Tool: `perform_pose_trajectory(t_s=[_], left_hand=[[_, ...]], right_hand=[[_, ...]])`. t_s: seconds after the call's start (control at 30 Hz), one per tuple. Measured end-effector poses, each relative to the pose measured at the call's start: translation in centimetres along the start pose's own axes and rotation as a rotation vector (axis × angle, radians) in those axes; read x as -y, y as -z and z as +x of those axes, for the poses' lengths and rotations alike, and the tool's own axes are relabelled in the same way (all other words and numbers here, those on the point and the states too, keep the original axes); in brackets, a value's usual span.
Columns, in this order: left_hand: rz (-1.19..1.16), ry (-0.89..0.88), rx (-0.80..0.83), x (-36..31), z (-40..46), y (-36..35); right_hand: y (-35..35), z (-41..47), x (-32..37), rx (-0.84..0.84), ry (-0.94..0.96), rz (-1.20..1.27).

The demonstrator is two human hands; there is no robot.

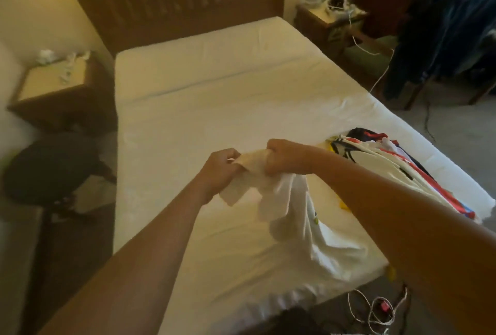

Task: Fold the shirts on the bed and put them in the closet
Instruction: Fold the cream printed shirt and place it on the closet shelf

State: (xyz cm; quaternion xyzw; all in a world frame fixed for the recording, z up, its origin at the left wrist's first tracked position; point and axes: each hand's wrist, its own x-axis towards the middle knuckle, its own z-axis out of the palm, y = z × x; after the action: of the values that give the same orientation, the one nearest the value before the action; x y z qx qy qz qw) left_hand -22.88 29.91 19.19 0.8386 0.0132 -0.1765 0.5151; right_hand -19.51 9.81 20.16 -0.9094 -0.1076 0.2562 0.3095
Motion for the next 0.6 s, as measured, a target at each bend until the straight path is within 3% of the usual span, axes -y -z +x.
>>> perform_pose_trajectory(t_s=[0.07,0.17,0.3,0.43,0.53,0.6], left_hand=[[0.033,-0.012,-0.048,0.4,-3.2,3.3],[0.083,-0.011,-0.110,0.7,-7.5,7.7],[0.169,-0.035,-0.220,0.8,-10.9,12.5],[0.405,0.040,-0.253,1.7,-13.2,16.7],[0.578,0.186,-0.199,2.4,-14.4,18.1],[0.491,0.167,-0.121,2.3,-14.9,17.8]], right_hand=[[-2.1,-0.5,1.9,-0.041,0.044,-0.149],[-5.3,-1.2,5.1,-0.099,0.111,-0.178],[-7.5,-1.8,7.8,-0.213,0.105,-0.013],[-6.9,-2.3,12.9,-0.338,0.170,0.142],[-6.2,-2.6,18.0,-0.342,0.264,0.271],[-6.3,-3.0,21.2,-0.285,0.346,0.318]])
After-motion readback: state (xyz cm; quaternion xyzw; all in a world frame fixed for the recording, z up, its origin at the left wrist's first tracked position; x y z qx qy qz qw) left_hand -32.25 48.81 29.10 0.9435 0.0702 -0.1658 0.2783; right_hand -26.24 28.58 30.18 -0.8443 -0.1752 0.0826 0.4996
